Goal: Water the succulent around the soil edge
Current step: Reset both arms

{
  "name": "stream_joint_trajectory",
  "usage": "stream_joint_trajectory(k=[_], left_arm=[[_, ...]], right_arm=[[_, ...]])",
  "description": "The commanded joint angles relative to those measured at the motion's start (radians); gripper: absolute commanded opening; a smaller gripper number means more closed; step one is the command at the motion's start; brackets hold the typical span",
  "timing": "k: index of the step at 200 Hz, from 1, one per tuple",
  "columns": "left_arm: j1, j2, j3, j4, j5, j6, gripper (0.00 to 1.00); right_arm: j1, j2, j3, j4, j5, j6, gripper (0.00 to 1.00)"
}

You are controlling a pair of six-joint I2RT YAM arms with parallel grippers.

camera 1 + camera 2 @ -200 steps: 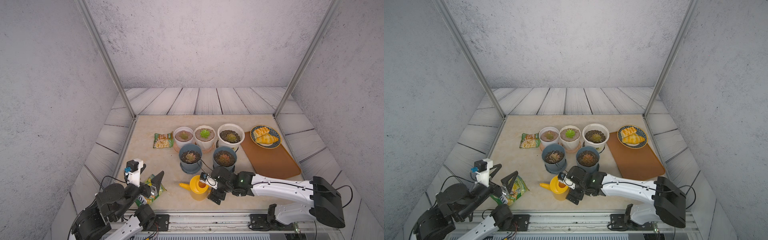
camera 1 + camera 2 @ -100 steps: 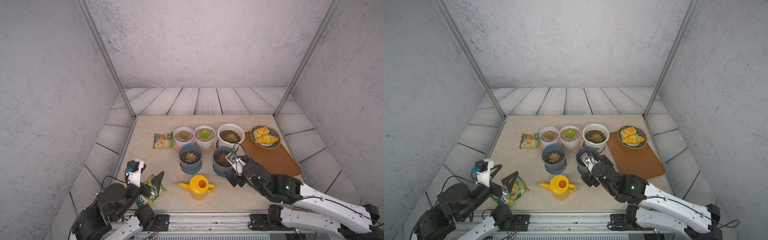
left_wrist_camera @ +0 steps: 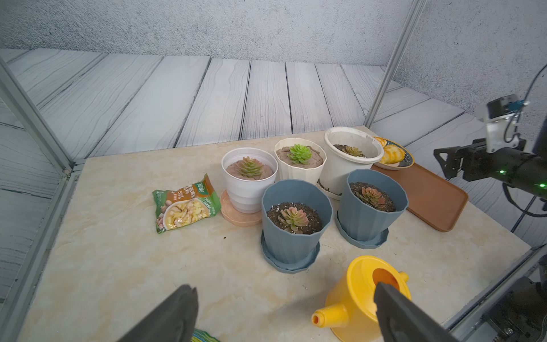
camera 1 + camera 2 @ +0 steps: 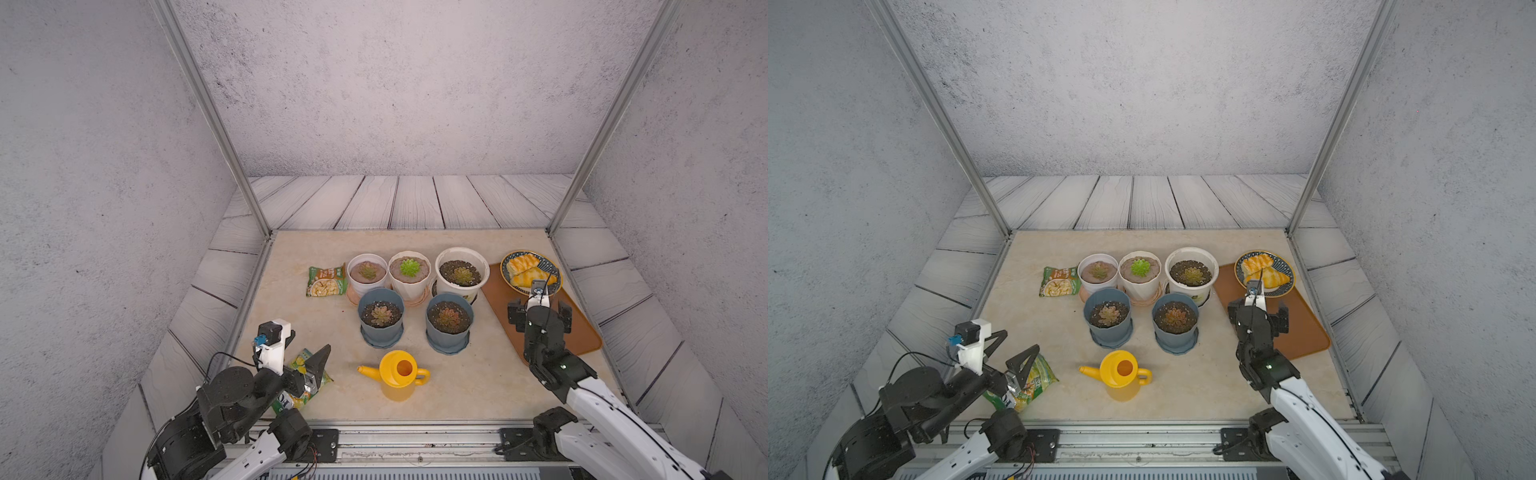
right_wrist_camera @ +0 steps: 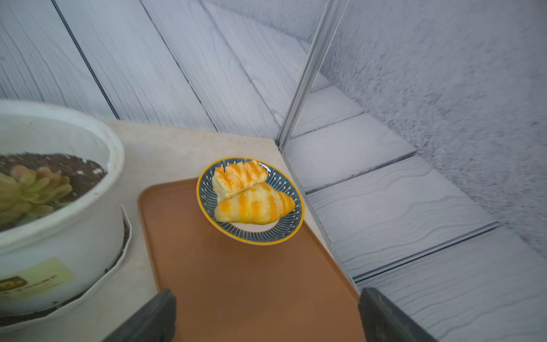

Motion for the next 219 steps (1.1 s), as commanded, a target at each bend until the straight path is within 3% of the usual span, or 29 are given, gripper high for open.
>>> stream_joint_trajectory(k=[1,28,46,72,102,136,195,219], left_arm=[[-0.004,-0.016,-0.017,0.027,0.003,-0.004,0.98],[-0.004,-0.034,-0.042,0.047,0.003,-0.002,0.98],[-0.004,-0.054,-0.058,0.062,-0.002,-0.002,0.98],[-0.003,-0.084,-0.082,0.087,-0.019,-0.002,0.98],[-0.002,-0.095,-0.100,0.106,-0.027,-0.001,0.98],[-0.002,-0.073,-0.100,0.104,-0.039,-0.002,0.98],[-0.002,0.011,-0.110,0.119,-0.129,0.028,0.98],[-0.002,0.022,-0.097,0.158,-0.218,0.038,0.98]], right_arm=[[-0.041,0.164,-0.011,0.223,-0.130,-0.015,1.00],[-0.109,0.402,-0.093,0.583,-0.194,0.009,1.00],[-0.132,0.519,-0.128,0.829,-0.156,-0.019,1.00],[-0.174,0.600,-0.153,0.936,-0.180,0.042,1.00],[-0.187,0.763,-0.175,1.187,-0.253,-0.009,1.00],[-0.193,0.712,-0.101,0.961,-0.242,0.027,1.00],[-0.211,0.716,-0.085,0.937,-0.261,0.038,1.00],[-0.211,0.717,-0.085,0.937,-0.261,0.038,1.00]])
